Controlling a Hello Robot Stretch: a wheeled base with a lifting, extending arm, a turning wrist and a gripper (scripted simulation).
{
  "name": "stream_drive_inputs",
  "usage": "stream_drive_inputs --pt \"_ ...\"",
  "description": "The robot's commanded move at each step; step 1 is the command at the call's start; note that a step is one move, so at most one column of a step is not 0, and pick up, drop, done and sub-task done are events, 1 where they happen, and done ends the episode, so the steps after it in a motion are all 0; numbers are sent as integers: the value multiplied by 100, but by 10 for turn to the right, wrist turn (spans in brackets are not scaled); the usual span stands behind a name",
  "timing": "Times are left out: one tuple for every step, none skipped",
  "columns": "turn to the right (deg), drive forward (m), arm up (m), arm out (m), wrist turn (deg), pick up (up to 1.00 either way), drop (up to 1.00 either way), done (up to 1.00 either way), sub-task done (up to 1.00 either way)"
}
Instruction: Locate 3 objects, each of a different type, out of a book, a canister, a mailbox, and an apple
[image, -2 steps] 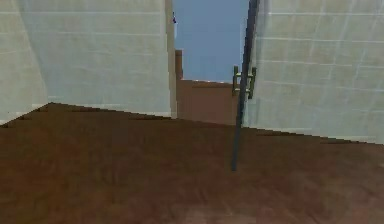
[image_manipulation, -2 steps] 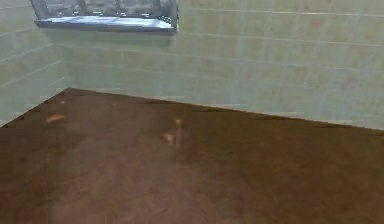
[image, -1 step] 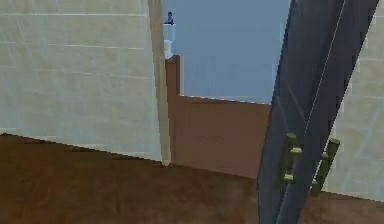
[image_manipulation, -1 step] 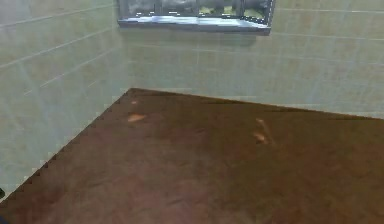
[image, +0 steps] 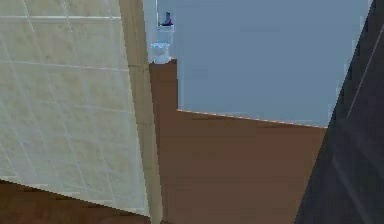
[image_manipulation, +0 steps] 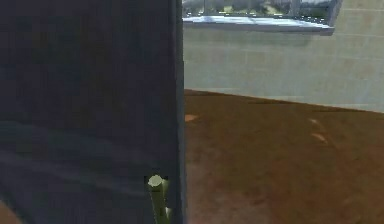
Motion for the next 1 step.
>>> stream_drive_inputs --pt "90 0 0 0 0 0 0 0 0"
